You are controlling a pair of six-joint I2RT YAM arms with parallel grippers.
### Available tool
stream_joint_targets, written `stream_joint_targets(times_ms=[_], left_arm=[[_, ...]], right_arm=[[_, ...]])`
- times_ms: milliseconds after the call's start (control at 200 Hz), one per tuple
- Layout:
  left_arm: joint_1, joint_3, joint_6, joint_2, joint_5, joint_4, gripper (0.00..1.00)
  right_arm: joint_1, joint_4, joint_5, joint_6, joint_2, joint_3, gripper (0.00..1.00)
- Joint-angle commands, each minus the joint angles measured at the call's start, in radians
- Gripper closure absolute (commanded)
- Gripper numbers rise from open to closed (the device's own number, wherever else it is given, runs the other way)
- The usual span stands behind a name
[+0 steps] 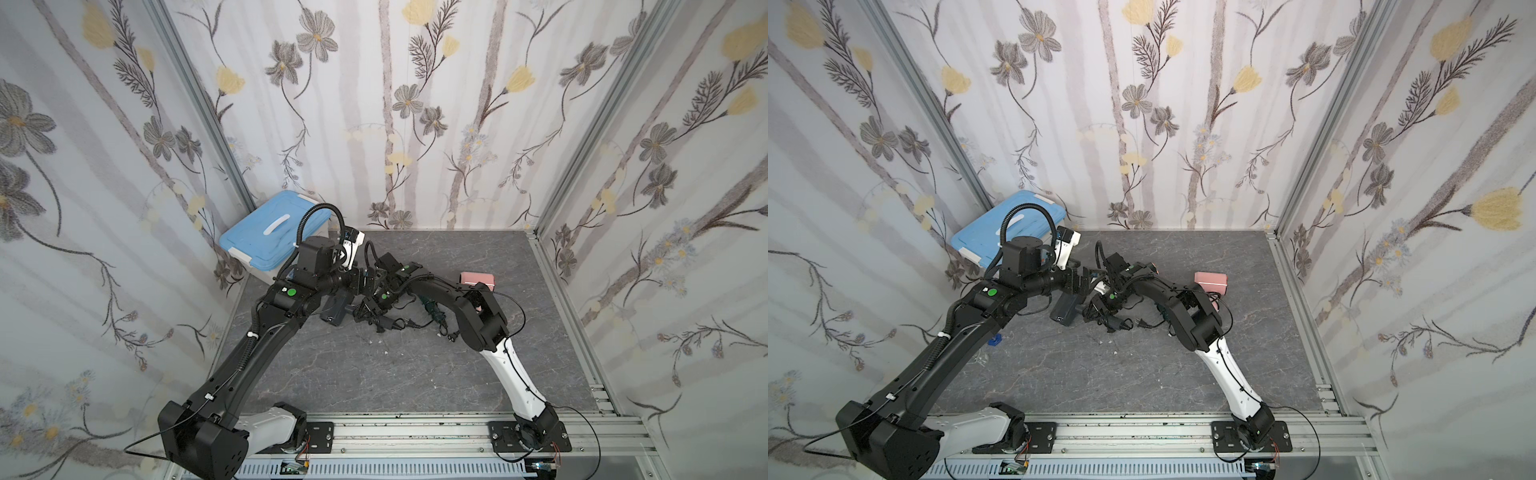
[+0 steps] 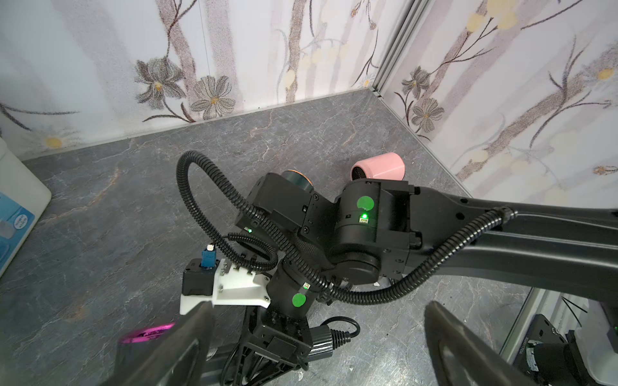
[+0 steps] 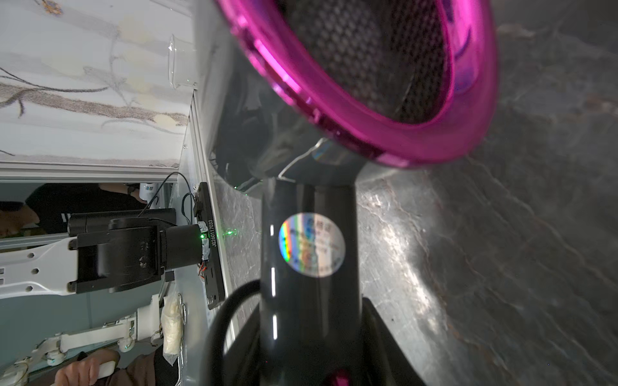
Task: Wrap the cord around the hair dryer
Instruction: Place the hair dryer at the center of the board.
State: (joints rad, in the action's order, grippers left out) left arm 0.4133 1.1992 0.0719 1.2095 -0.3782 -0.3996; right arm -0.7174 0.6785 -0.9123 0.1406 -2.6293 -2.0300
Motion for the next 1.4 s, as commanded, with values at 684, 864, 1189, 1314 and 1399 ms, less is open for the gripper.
stream_joint_targets(times_ms=[684,864,1189,1314,1399], left_arm=[[-0.001,-0.006,0.028,0.006,-0.011,0.065,0.0],[-0.003,-0.026,0.031,-0.017,0.018,0.068,0.0],[-0.02,-0.146,0.056,-0.074,0.186,0.101,0.0],[-0.046,-0.245,0.077,-0.116,0.277,0.138,0.0],[-0.071,-0.321,0.084,-0.152,0.329,0.175,0.0]], right_arm=[[-0.014,0.049,0.341,-0.018,0.164,0.112,0.0],[-0.009,0.011,0.443,0.011,0.316,0.215,0.0],[0.079,-0.161,0.572,0.039,0.708,0.538,0.0],[0.165,-0.266,0.61,0.027,0.895,0.703,0.0],[0.224,-0.303,0.664,-0.001,1.005,0.785,0.0]])
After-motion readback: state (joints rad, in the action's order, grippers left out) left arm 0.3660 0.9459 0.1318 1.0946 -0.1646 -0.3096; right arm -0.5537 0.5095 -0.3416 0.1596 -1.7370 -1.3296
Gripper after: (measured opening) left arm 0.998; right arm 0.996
